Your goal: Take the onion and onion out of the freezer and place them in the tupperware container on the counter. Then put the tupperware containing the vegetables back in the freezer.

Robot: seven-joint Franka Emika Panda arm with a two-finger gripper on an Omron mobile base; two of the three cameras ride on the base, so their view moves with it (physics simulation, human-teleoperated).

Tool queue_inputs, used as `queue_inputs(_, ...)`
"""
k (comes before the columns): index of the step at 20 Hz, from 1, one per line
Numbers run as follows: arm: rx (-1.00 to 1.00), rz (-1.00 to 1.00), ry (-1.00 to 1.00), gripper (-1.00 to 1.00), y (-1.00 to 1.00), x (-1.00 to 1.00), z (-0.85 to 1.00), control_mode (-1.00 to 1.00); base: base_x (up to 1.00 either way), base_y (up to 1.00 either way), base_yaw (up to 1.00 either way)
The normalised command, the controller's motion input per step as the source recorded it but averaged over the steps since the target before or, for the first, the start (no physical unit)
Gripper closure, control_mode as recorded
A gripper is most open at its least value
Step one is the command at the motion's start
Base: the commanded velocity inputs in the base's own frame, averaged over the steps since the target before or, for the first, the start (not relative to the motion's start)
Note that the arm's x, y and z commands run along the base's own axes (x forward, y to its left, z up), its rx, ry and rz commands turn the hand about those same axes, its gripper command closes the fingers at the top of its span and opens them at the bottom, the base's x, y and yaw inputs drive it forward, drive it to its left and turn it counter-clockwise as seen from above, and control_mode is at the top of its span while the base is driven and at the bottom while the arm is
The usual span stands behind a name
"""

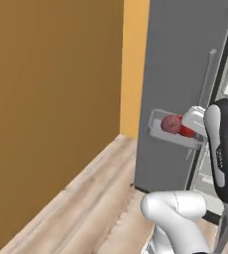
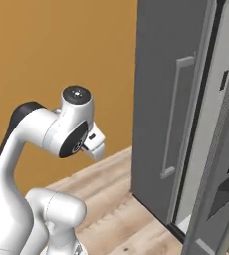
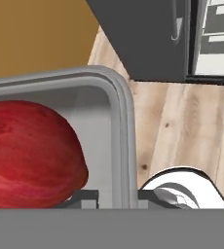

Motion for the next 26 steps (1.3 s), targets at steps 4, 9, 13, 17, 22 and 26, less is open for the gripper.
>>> queue_inputs(4,0.00,0.00,0.00,1.00,0.00,0.00,0.00,1.00,0.49,0.39,-0.62)
queue_inputs(9,0.00,0.00,0.00,1.00,0.00,0.00,0.00,1.00,0.43,0.39,-0.63)
queue_inputs(13,0.00,0.00,0.00,1.00,0.00,0.00,0.00,1.00,0.37,0.29,-0.62)
queue_inputs(17,0.00,0.00,0.00,1.00,0.00,0.00,0.00,1.00,0.55,0.08,-0.47)
queue_inputs(22,0.00,0.00,0.00,1.00,0.00,0.00,0.00,1.00,0.75,0.23,-0.34)
queue_inputs(26,0.00,0.00,0.00,1.00,0.00,0.00,0.00,1.00,0.69,0.25,-0.27)
